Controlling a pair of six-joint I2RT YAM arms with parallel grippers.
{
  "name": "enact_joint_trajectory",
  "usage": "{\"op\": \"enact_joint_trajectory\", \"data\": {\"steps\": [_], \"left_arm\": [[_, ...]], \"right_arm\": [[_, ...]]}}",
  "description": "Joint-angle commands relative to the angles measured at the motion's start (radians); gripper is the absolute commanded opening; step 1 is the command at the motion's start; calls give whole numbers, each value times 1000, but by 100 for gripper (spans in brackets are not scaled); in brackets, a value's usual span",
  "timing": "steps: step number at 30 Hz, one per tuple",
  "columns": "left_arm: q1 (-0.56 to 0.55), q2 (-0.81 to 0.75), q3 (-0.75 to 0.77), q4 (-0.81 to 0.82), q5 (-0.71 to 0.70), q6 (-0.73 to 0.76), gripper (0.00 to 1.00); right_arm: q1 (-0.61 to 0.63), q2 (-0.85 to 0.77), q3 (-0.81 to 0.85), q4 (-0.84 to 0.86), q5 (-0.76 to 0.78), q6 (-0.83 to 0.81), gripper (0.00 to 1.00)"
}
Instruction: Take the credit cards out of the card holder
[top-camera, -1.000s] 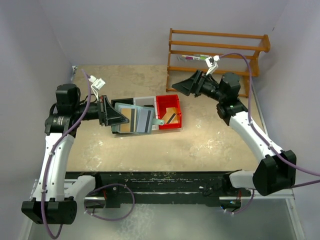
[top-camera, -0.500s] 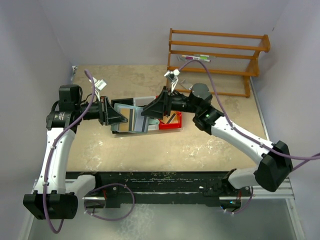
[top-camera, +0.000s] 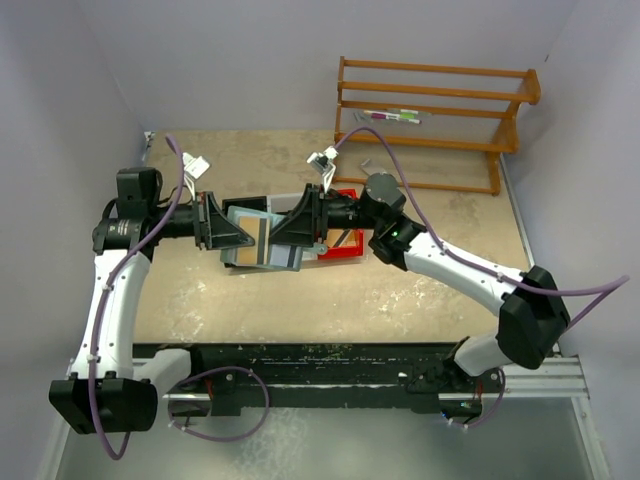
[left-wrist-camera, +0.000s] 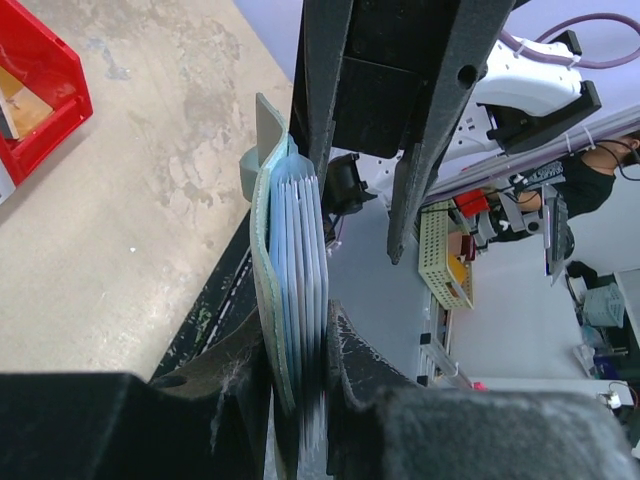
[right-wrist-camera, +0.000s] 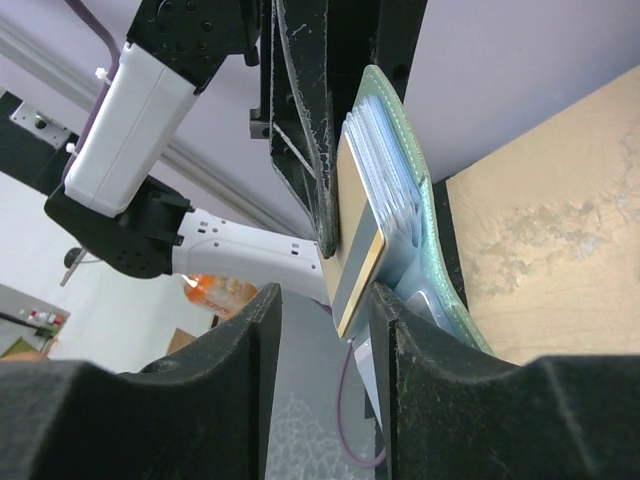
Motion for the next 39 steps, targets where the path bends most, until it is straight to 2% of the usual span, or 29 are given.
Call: {"op": "enact_joint_trajectory", "data": {"steps": [1,6,10,14,18,22,24,29,32,34,39], "left_arm": [[6,-11,24,40,93,-19,11],[9,-11,13,33,51,-12,12],[9,-16,17,31,30,-3,16],[9,-36,23,29,-19,14,23],[10,-44,15,14,-47,38,32],[9,-45,3,13,-49,53,36],[9,-45,-2,16,-36,55,37],[9,-48,-10,20,79,54,41],[9,-49,-11,20,165,51,42],[10,-55,-9,18,208,55,41],[9,-65,-2,-25,270,107,29]], "right_arm": [[17,5,38,68,-16,11,41],[37,32,53,81,-18,19,24],[45,57,76,28,13,11,21],[52,76,135,-190,111,-90,16],[62,76,141,-236,178,-104,13],[69,83,121,-163,151,-62,7],[69,84,95,-81,118,-23,0],[69,69,19,131,25,95,0],[69,49,5,141,28,94,0],[68,38,-3,140,35,91,0],[65,22,-19,128,47,89,0]]}}
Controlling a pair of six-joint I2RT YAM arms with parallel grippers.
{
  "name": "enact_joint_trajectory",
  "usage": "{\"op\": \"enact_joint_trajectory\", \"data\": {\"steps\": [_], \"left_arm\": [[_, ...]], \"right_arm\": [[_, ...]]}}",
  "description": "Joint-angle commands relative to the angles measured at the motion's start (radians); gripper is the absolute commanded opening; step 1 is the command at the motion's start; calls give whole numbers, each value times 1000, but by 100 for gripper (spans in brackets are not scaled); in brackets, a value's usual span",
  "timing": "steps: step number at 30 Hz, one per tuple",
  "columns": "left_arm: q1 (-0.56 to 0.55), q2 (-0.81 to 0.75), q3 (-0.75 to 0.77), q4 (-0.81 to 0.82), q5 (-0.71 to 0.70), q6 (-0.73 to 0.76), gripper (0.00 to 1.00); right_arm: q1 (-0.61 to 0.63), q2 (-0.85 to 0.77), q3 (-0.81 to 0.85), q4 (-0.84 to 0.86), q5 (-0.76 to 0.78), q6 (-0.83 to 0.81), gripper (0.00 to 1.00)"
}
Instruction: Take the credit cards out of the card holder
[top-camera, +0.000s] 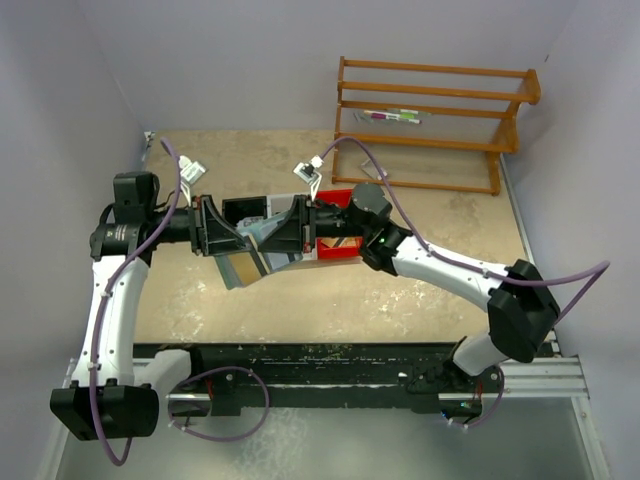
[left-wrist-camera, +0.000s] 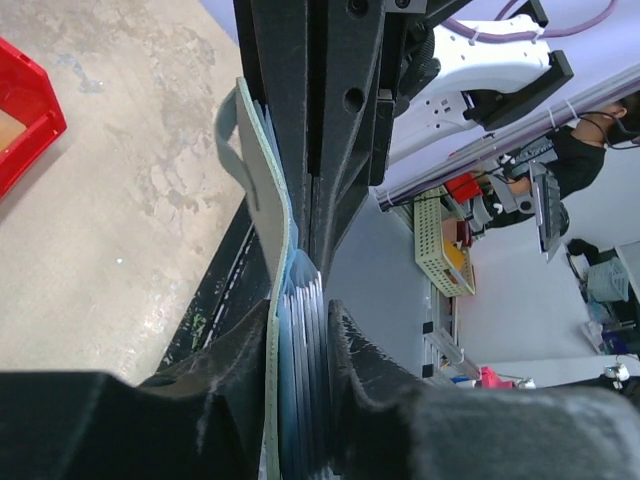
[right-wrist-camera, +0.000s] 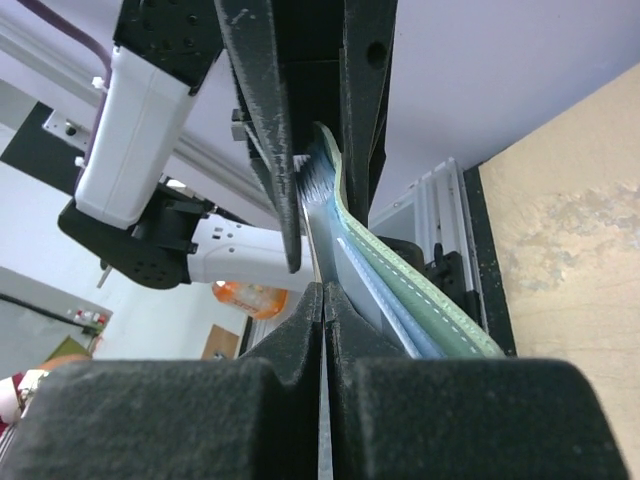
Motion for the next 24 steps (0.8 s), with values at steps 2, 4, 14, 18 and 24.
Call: {"op": "enact_joint_trajectory", "data": {"steps": [2,4,14,18,24], "left_arm": [[-7,-33,25,-62,189,108,21],[-8,-28,42,-110,173,142,14],[-8,11,106,-232,150,233,14],[-8,19,108,-225,114,225,13],[-7,32,118,-214,100,202,13]], "right_arm": [[-3,-44,-8,49,21,2,0],[-7,-51,-3,28,28,-12,0],[-14,-82,54,-137,21,-145,26],[-12,-91,34,-127,-10,-147,42],[6,-48,65,-185,-34,-178,42]]}}
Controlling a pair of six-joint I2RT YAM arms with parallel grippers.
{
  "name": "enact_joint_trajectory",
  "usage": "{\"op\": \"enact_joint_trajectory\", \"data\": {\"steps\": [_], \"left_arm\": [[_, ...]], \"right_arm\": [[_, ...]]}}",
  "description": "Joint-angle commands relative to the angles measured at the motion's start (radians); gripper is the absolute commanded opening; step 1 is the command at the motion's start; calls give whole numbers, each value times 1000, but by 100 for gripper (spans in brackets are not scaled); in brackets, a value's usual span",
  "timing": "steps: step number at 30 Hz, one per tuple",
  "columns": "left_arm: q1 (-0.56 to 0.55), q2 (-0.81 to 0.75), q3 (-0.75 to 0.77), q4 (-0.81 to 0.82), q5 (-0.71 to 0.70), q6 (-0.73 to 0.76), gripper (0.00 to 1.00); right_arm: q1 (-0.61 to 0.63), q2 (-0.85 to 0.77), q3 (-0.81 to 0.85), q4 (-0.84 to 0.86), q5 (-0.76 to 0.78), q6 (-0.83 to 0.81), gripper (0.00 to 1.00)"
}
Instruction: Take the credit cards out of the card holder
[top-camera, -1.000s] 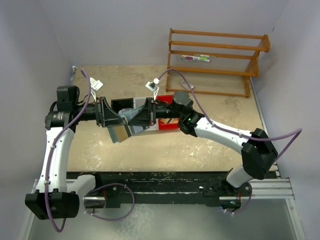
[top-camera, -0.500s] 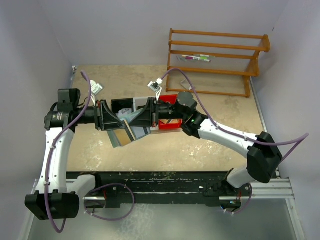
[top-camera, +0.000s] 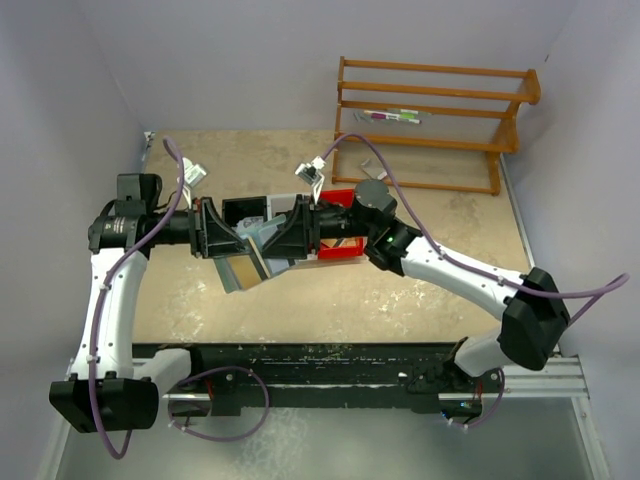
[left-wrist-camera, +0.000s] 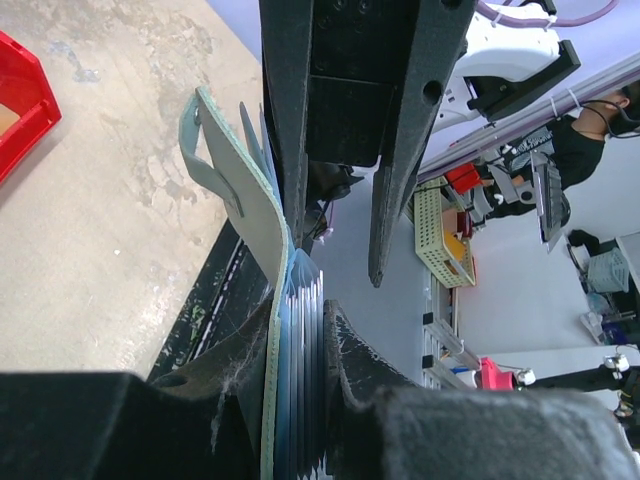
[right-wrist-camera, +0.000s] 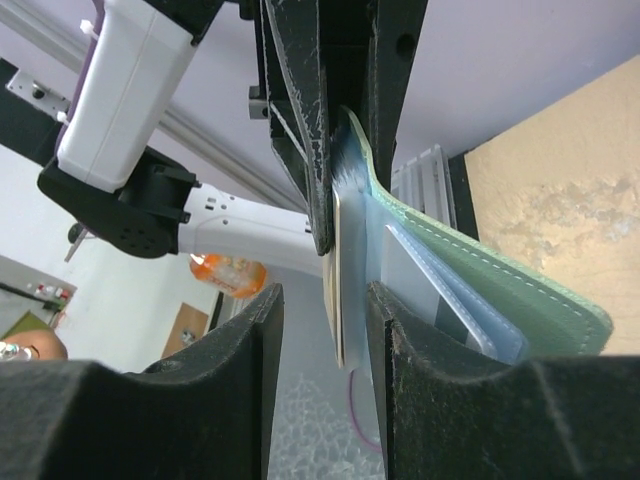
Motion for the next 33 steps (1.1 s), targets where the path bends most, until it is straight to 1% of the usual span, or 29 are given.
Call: {"op": "enact_joint_trajectory", "data": {"steps": [1,5,8,12,15,17,19,20,22,25,27,30,33], "left_arm": [[-8,-2,62,-2,83,-10,13],[-8,-5,63,15,83,-35,13],[-7,-5,61,28,21,-50,14],[-7,5,35,85,-71,-103,14],[-8,25,16,127,-131,-144,14],[-7,42,13,143,-137,-155,16],[-7,57,19,146,-121,-159,19],[-7,62,23,144,-103,-159,22],[-8,63,29,131,-74,-151,30],[-7,57,24,97,-5,-111,43],[-8,55,20,71,55,-76,49],[-6,55,12,43,131,-42,50],[-6,64,15,-9,166,18,50]], "right_arm": [[14,32,46,-49,-20,-61,41],[29,63,66,-37,-41,-61,37],[38,75,79,-16,-59,-55,33],[43,96,102,-23,-68,-54,24],[44,131,132,-99,-39,-87,22],[44,162,154,-169,-3,-114,20],[44,185,170,-220,22,-144,14],[43,191,168,-231,14,-147,10],[43,190,129,-121,-24,-72,1],[33,174,50,114,-64,43,0],[19,172,22,212,-69,106,0],[7,168,-14,336,-44,190,0],[0,159,-39,377,6,230,0]]}}
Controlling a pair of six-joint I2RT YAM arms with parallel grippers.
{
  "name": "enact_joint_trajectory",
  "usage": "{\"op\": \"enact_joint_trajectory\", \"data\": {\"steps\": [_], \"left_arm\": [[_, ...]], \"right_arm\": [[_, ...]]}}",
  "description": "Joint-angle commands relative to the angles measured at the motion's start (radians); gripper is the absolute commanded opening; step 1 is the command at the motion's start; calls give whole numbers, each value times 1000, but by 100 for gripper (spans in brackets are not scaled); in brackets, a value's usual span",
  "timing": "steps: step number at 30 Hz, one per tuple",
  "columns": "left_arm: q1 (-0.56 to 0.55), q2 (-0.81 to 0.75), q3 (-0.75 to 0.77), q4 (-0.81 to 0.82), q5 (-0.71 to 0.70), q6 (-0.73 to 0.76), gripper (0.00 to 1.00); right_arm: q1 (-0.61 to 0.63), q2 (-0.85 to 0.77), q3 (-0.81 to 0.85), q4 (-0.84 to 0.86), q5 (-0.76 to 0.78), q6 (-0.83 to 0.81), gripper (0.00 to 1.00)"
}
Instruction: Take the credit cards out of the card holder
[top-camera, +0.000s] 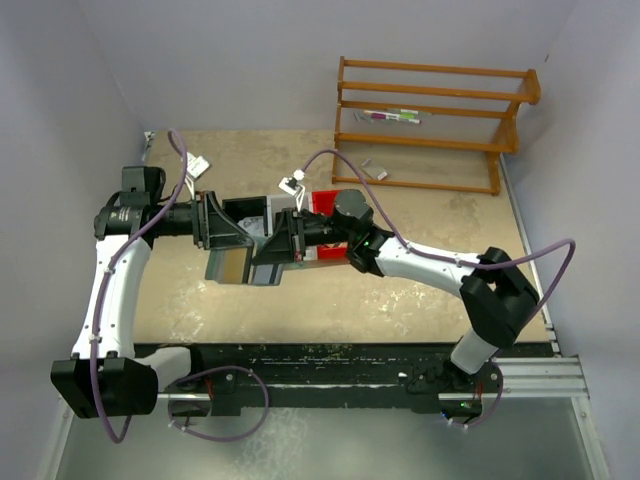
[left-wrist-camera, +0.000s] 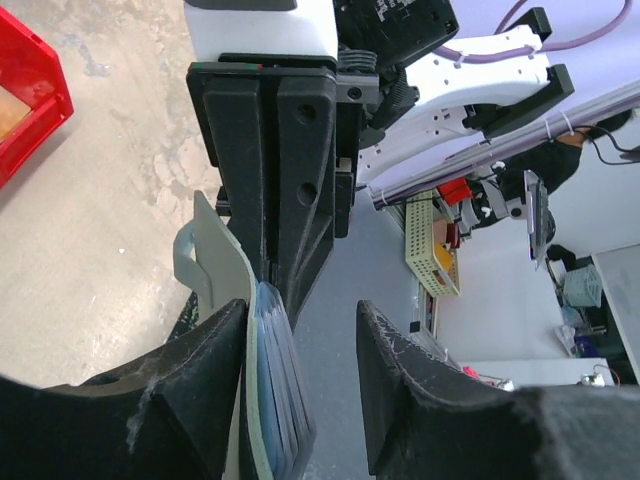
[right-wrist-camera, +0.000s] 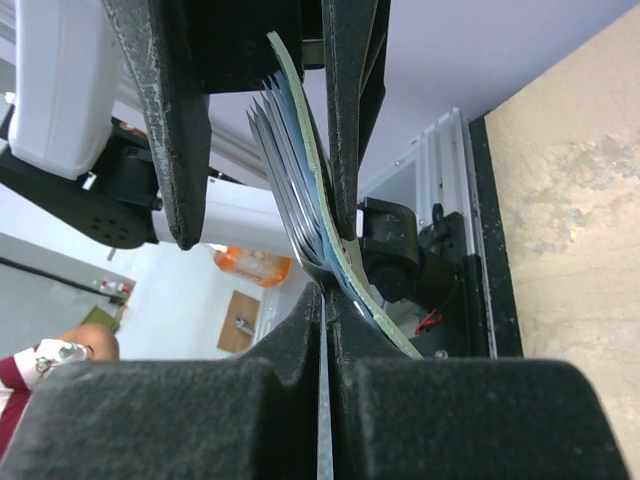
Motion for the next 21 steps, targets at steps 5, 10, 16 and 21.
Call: {"op": "enact_joint_trajectory", "data": {"steps": [5,10,16,21], "left_arm": [[-2,6,35,-208,213,238,50],[-2,24,78,-289,208,305,47],[-2,56,116,-316,128,292,35],[-2,76,119,-268,-35,256,10]], "right_arm": [[-37,-50,-73,235,112,141,0],[-73,-85,-138,235,151,149,0],[-91,-118,-167,217,177,134,0],[-89,-99,-139,232,187,134,0]]}}
